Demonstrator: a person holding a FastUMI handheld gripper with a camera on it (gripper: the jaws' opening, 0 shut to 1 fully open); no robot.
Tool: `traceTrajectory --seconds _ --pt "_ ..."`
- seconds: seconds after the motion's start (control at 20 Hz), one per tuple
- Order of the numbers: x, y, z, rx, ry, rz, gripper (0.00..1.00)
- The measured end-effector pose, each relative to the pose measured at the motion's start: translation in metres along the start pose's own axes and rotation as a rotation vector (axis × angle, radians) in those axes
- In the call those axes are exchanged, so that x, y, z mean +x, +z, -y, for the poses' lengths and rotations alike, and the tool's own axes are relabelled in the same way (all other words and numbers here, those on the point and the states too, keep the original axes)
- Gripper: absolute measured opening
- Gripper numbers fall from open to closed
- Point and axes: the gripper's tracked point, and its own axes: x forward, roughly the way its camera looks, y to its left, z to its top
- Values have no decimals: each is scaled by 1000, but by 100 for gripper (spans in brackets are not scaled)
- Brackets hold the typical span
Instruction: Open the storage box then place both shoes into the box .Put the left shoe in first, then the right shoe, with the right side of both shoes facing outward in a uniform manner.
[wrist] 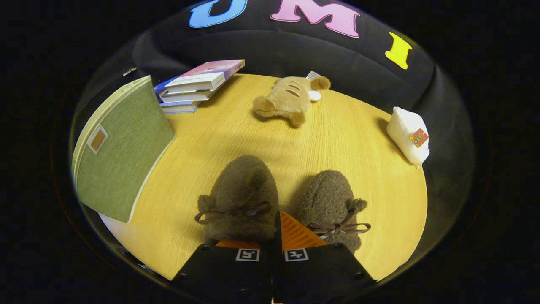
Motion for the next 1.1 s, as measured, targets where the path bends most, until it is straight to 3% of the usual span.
traceTrajectory --seconds 0.35,0.65,0.85,1.1 --pt "-92 71 -37 94 50 99 7" --pt "-146 142 -122 236 188 88 7" --pt "-141 172 -191 287 232 54 7" --pt "-102 168 -273 325 252 -53 7"
